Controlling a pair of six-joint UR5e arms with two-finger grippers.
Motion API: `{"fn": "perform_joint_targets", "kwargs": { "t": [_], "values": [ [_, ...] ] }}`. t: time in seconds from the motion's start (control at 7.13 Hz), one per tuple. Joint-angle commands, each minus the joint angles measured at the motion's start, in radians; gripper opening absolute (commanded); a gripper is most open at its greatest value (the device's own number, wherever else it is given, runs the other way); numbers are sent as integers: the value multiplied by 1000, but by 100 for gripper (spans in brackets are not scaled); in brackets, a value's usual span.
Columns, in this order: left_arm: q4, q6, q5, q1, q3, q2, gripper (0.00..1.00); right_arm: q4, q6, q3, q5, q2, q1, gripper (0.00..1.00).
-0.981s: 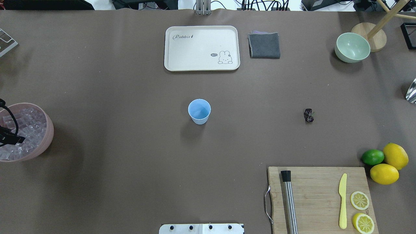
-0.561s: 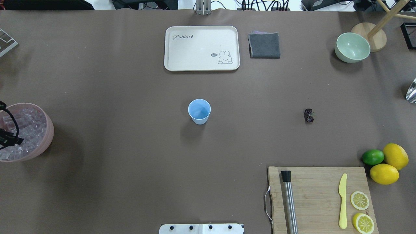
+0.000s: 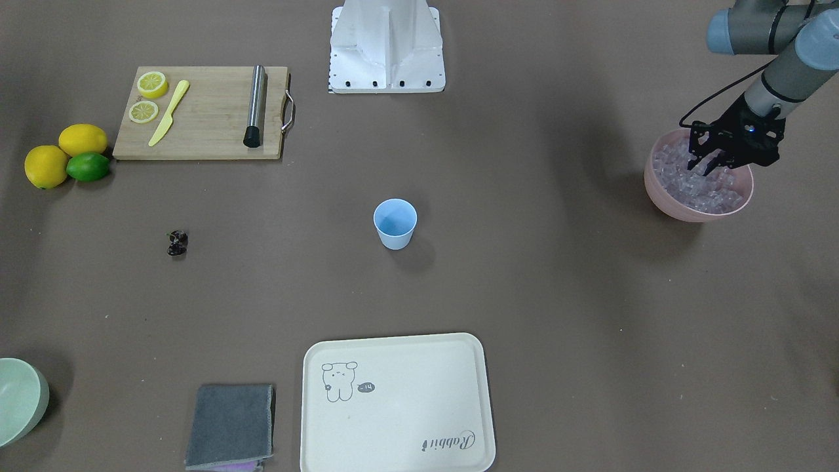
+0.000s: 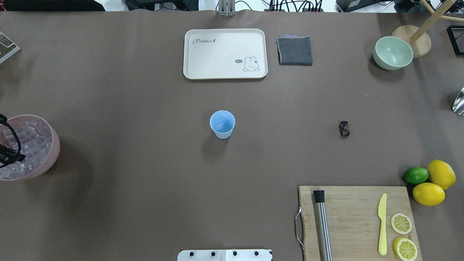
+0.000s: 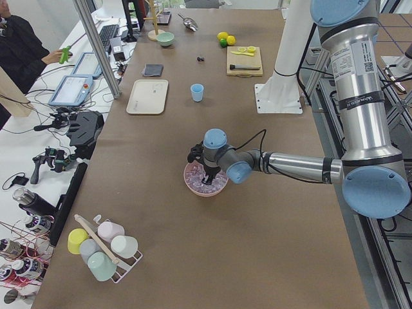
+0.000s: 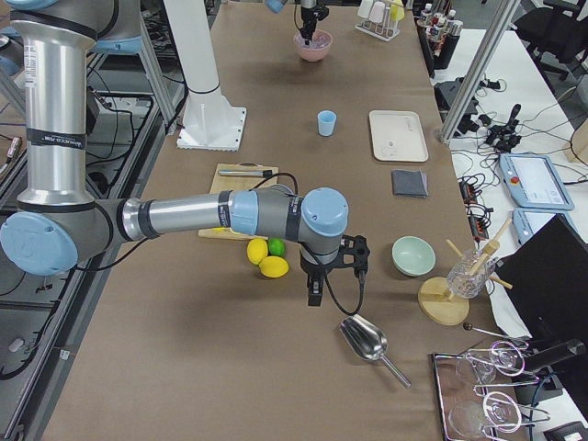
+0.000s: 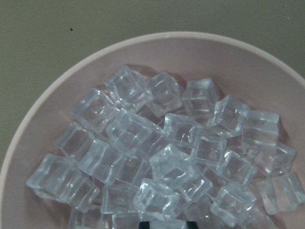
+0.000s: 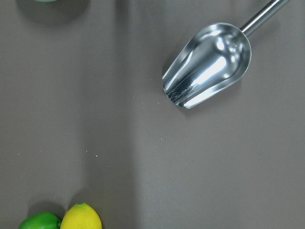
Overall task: Put ice and cherries in cup
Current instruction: 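Lower the left gripper into the pink bowl and grasp an ice cube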
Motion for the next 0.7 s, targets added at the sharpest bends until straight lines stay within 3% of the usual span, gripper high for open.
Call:
{"fn": "perform_joint_targets", "kwargs": {
  "t": [0.0, 0.56],
  "values": [
    [-3, 0, 0, -6, -11, 0, 0, -1, 0, 2, 0, 1, 3, 100],
    [-3, 2, 15, -151, -48, -13, 0, -1, 0, 10, 20, 0, 3, 100]
  ]
}}
